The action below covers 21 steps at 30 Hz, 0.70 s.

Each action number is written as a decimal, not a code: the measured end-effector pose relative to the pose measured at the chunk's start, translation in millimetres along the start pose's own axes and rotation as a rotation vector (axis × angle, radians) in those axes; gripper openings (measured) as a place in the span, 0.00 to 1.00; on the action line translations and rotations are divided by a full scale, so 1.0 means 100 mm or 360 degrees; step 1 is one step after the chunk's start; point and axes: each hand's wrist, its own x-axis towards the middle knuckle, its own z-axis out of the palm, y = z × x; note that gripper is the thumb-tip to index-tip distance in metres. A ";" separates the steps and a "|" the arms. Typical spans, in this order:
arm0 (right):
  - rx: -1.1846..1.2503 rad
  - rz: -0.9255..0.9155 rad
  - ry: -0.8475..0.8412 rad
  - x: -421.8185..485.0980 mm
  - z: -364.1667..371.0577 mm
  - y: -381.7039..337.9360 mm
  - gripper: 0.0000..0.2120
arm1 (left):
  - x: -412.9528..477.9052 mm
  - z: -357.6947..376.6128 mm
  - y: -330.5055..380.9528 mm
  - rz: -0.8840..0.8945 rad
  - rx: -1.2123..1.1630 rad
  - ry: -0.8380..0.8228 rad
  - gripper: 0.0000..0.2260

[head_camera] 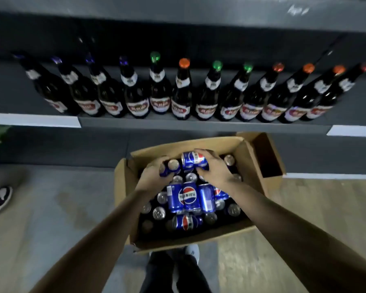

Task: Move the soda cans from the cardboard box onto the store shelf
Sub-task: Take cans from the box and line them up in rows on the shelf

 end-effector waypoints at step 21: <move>-0.0596 0.0368 -0.0132 0.09 2.31 1.12 0.38 | 0.11 2.08 -1.44 -0.0428 -0.0021 -0.0013 0.44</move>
